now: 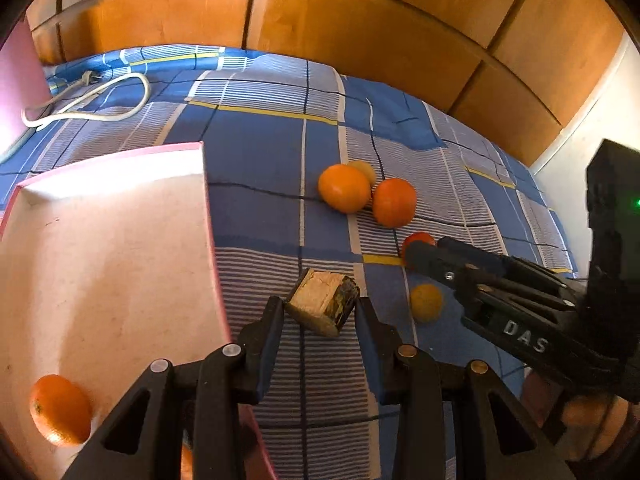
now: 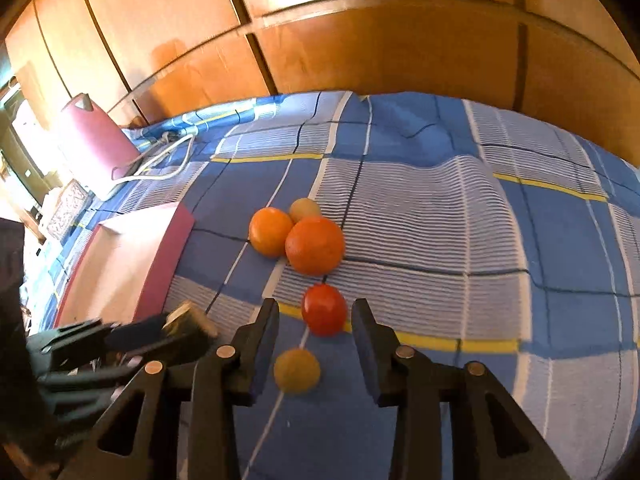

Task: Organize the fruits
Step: 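Carry the pale cube to the tray with the left gripper while the right gripper grasps the red tomato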

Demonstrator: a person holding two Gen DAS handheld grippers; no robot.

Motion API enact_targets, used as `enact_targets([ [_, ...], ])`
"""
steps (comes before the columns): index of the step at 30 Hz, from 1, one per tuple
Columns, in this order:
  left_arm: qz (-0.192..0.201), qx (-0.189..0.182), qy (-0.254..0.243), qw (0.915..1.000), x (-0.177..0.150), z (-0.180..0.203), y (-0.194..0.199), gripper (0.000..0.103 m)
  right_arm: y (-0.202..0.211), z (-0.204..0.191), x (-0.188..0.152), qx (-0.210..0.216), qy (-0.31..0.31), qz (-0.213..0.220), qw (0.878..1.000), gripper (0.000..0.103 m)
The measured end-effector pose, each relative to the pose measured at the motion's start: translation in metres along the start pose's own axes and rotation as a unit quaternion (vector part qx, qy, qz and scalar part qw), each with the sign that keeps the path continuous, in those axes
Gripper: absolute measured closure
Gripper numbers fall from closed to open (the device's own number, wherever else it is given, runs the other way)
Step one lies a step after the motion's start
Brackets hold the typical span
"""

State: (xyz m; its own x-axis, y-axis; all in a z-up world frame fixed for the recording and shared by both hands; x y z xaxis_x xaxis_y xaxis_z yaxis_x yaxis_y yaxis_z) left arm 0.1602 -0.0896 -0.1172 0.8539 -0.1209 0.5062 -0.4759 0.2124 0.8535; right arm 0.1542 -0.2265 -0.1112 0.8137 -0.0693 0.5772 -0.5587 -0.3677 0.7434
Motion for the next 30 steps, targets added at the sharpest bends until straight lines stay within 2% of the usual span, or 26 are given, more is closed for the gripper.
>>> enact_targets([
  [6, 0.005, -0.011, 0.004, 0.9999, 0.002, -0.003, 0.008, 0.066, -0.012, -0.001, -0.007, -0.016, 0.009, -0.018, 1.000, 0.065],
  [11, 0.024, -0.014, 0.010, 0.9996, 0.004, -0.011, 0.027, 0.066, -0.019, -0.002, -0.005, -0.041, 0.023, -0.010, 0.999, 0.076],
  [15, 0.041, -0.007, 0.034, 0.9985, 0.007, -0.032, 0.044, 0.066, -0.021, -0.005, -0.005, -0.056, 0.038, -0.012, 0.998, 0.077],
  [18, 0.059, 0.014, 0.055, 0.9967, 0.007, -0.054, 0.057, 0.066, -0.018, -0.008, -0.007, -0.052, 0.038, -0.015, 0.998, 0.077],
  [22, 0.077, 0.070, 0.083, 0.9911, 0.005, -0.087, 0.069, 0.066, -0.011, -0.016, -0.011, -0.051, 0.045, -0.009, 0.998, 0.077],
  [26, 0.073, 0.115, 0.121, 0.9834, -0.006, -0.117, 0.074, 0.065, 0.000, -0.025, -0.013, -0.051, 0.053, 0.002, 0.997, 0.077],
  [30, 0.078, 0.125, 0.144, 0.9785, -0.018, -0.131, 0.083, 0.059, 0.012, -0.038, -0.015, -0.043, 0.061, 0.012, 0.997, 0.077],
])
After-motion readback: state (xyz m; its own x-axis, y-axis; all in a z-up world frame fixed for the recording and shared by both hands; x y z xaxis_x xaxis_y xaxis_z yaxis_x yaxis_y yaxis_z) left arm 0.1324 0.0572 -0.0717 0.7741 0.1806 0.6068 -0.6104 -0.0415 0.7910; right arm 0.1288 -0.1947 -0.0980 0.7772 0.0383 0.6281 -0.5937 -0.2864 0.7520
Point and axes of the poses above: each gripper's, at about its wrist camera, not at the fingertips, and y roughly against the way its jaws point, z to its right, x to its top, the point moved 3 cm from there along -y, roughly the way its jaws point, and after that the axes turned 9 degrees about x, right-handed, at the moved point
